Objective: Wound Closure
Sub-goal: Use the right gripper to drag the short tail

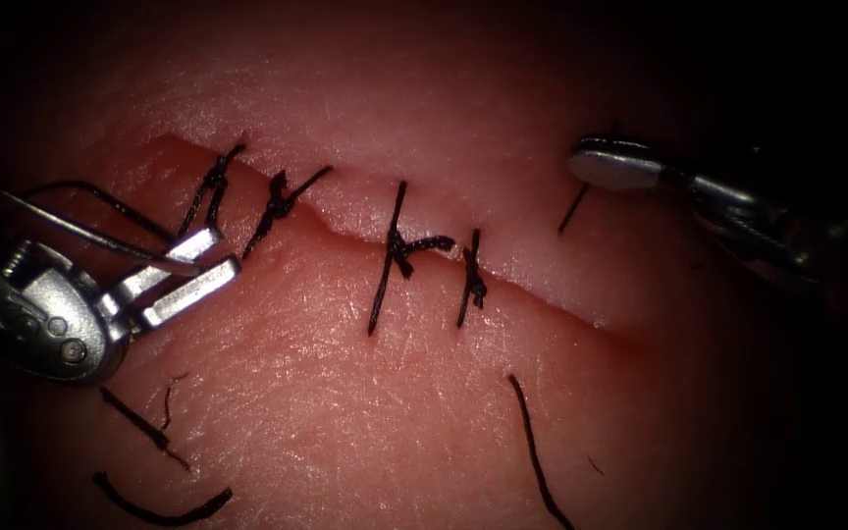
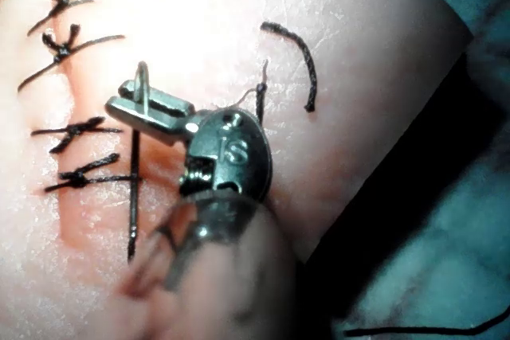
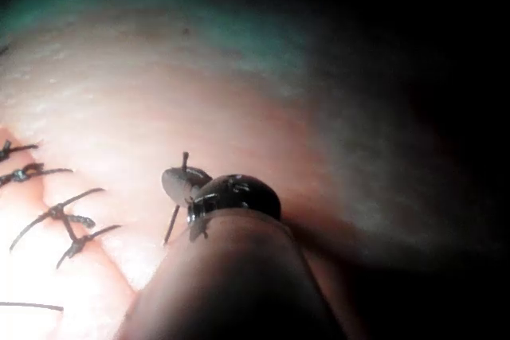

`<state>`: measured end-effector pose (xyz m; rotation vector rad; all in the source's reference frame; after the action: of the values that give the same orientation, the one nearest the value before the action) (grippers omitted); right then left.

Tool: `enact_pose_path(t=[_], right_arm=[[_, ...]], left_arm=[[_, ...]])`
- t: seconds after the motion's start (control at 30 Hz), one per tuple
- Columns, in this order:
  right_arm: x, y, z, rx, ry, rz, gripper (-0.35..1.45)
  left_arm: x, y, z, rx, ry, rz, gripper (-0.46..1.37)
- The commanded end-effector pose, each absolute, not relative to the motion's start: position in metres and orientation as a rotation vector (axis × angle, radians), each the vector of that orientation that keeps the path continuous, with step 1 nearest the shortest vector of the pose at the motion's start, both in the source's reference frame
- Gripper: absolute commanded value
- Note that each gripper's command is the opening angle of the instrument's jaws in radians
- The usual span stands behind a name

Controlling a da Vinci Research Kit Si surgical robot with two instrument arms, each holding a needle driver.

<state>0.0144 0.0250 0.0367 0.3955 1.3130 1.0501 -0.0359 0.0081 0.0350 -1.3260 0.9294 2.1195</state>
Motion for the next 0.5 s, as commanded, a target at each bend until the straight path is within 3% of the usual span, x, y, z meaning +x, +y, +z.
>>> enact_pose_path(t=[0.03,0.5], right_arm=[[0.0143,0.0251,0.0366,0.387,1.317,1.04,-0.35],[0.0138,0.0267,0.0354,0.35,1.348,0.983,-0.35]], left_arm=[[-0.036,0.0081,0.0351,-1.33,0.92,2.127,-0.35],[-0.0366,0.0083,0.0352,-1.326,0.924,2.141,-0.35]])
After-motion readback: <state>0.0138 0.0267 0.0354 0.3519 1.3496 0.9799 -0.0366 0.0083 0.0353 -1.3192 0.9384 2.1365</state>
